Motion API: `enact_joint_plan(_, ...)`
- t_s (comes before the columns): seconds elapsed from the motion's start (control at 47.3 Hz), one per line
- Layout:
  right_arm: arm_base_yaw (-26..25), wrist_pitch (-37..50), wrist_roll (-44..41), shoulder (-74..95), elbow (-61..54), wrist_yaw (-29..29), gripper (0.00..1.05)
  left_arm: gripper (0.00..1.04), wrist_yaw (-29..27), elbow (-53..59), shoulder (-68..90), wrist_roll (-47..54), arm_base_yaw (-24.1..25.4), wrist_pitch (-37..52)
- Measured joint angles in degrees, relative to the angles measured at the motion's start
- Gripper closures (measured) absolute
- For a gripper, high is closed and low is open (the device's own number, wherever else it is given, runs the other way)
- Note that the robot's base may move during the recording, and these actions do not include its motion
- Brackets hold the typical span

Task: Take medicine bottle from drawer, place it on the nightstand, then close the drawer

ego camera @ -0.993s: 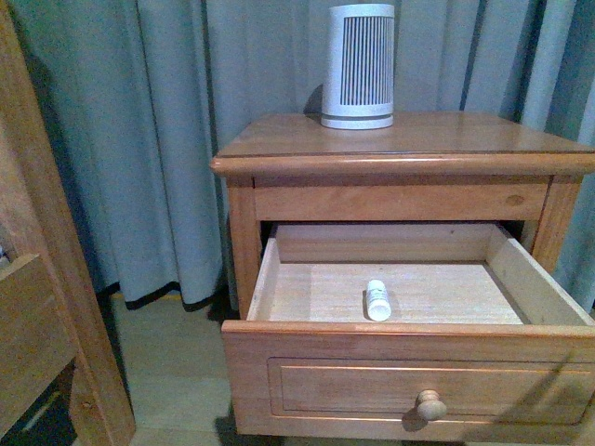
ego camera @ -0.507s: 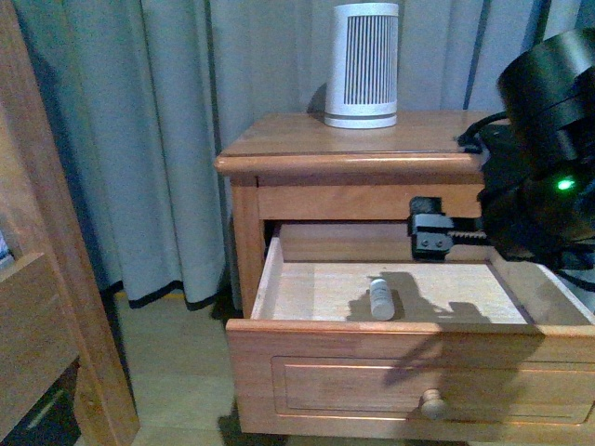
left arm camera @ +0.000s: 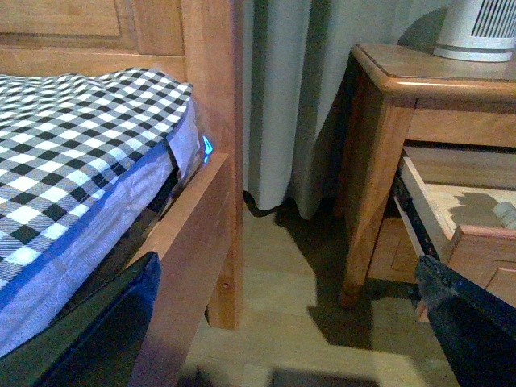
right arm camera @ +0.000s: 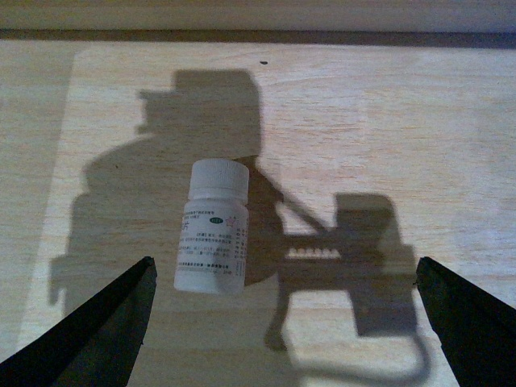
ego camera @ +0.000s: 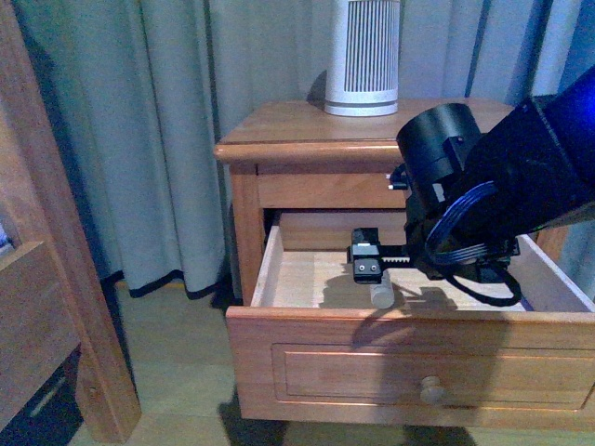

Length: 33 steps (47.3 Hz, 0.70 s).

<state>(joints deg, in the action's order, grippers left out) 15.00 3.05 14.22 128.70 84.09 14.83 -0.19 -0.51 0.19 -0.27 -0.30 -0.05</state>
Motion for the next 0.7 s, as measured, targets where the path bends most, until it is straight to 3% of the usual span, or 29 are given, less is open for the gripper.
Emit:
enact_joint_plan(0.57, 1.3, -1.6, 1.3, 11.4, 10.8, 0.5, 0.07, 0.07, 0.0, 0.0, 0.0, 0.0, 0.0, 0.0)
enact_joint_plan(0.697, 1.4, -1.7, 1.2, 12.0, 11.7, 0.5, 0.24, 0.07, 0.0, 0.0, 0.0, 0.0, 0.0, 0.0)
